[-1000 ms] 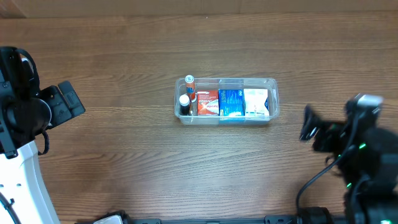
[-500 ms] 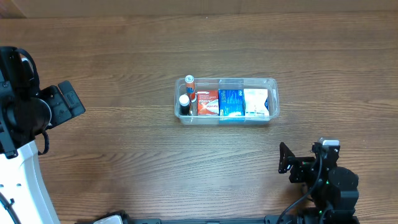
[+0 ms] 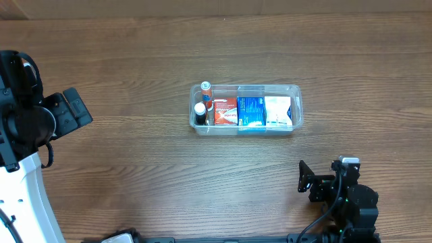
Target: Pack container
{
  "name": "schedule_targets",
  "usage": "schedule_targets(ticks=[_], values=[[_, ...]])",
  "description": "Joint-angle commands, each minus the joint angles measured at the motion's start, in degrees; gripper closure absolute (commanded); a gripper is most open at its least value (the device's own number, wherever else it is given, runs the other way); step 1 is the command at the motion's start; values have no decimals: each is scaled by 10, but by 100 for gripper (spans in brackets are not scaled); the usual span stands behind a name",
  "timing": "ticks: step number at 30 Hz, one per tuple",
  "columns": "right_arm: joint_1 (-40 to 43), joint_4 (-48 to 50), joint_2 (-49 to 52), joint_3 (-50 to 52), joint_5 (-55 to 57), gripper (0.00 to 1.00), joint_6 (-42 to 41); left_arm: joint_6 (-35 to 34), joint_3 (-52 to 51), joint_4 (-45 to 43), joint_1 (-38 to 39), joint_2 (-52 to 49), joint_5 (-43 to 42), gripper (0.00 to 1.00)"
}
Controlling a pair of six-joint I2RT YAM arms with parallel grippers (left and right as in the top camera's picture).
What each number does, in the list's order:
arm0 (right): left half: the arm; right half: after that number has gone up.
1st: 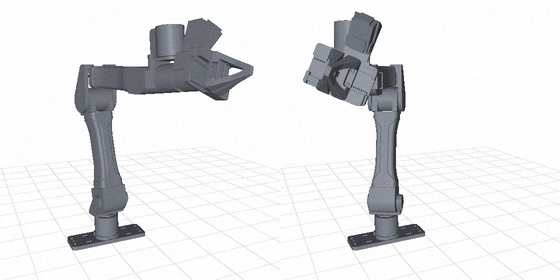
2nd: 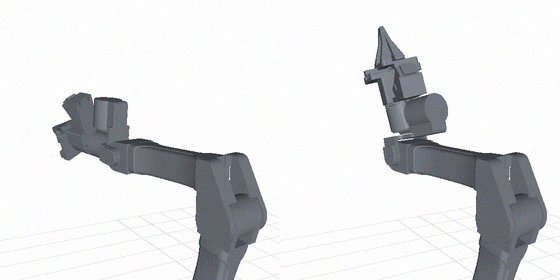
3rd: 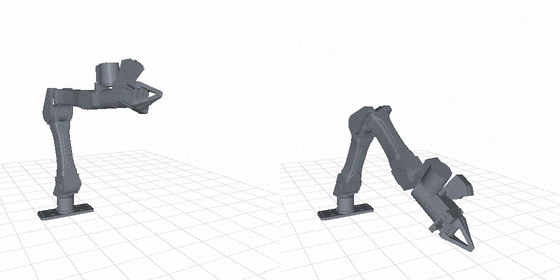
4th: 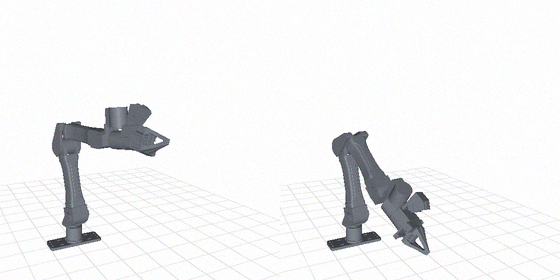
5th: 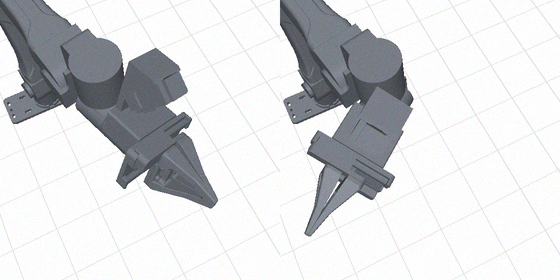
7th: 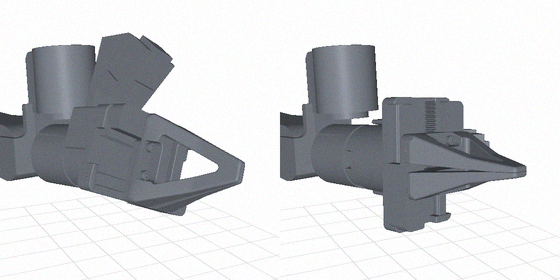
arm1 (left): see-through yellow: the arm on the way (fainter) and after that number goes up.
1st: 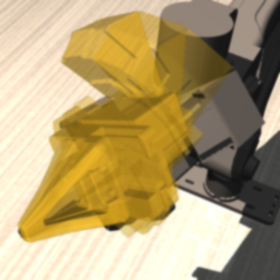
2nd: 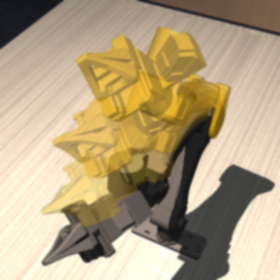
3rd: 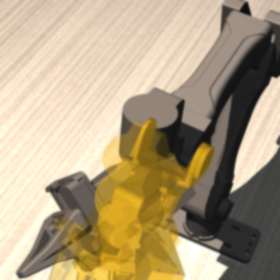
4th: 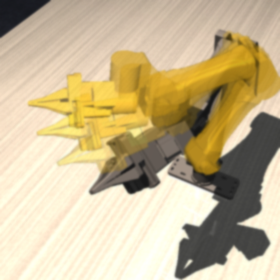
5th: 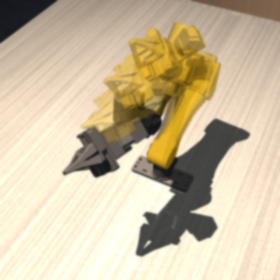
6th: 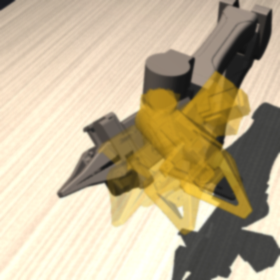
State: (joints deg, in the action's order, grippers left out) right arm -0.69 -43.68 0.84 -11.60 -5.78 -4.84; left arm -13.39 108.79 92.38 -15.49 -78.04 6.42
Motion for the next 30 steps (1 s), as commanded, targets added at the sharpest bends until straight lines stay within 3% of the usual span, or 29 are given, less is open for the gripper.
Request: schedule_targets(ticks=[1, 18, 20, 24, 28, 30], values=[[1, 1, -7, 1, -3, 0, 2, 1, 4, 0, -3, -3, 0, 0], [1, 1, -7, 1, -3, 0, 2, 13, -7, -1, -2, 27, 16, 0], [1, 1, -7, 1, -3, 0, 2, 28, -47, -66, 22, 69, 2, 0], [1, 0, -7, 1, -3, 0, 2, 129, -231, -326, 102, 169, -94, 0], [1, 0, -7, 1, -3, 0, 2, 132, -458, -528, 143, 267, -159, 0], [1, 1, -7, 1, -3, 0, 2, 132, -550, -579, 146, 308, -191, 0]])
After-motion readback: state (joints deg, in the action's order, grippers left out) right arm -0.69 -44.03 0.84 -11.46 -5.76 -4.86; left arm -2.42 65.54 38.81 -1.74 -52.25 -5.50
